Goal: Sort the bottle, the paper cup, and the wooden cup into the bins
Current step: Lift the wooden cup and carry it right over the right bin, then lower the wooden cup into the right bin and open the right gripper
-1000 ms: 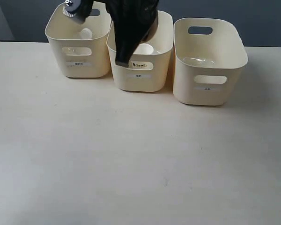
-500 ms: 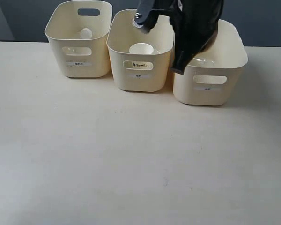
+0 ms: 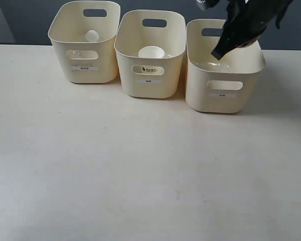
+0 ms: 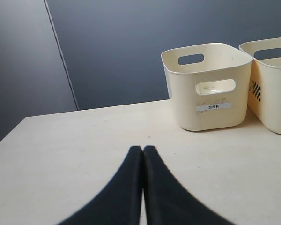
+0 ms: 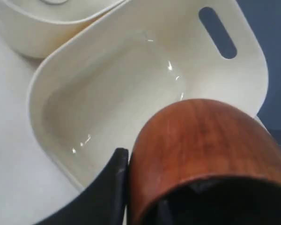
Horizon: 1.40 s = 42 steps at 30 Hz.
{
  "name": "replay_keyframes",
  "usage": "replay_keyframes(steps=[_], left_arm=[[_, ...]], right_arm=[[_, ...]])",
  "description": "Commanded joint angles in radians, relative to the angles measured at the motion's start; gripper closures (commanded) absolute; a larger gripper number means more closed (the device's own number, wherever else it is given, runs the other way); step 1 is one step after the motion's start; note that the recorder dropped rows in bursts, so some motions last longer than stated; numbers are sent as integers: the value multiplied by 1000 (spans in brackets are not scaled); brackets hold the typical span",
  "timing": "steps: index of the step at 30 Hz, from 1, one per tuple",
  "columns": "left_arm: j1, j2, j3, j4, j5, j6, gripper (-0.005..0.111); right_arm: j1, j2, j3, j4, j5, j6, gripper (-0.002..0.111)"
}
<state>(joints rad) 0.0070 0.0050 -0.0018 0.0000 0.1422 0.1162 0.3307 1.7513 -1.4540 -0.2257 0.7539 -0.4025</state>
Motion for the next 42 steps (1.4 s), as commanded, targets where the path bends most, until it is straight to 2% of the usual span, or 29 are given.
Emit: replay_keyframes(steps=[1,8,13,21,25,31,42], left_arm=[[0,-5,2,0,-7,-1,107],[0,-5,2,0,-7,-1,107],[0,-5,2,0,-7,-1,107],[0,-5,2,0,-7,-1,107],[0,-5,2,0,-7,-1,107],[0,-5,2,0,-7,-1,107],[0,-5,2,0,-7,-1,107]], right_arm=[[-62,23,3,131,-110,-99,109],[-81,222,-107,179,-158,-155,109],[-81,344,-291,255,-30,-238,109],[-93,451,-436,298,107,-236,109],[-122,480,-477,377,149,-238,109],[-151,521,-499,392,217,-236,109],[-157,559,-499,392,208,-234,109]])
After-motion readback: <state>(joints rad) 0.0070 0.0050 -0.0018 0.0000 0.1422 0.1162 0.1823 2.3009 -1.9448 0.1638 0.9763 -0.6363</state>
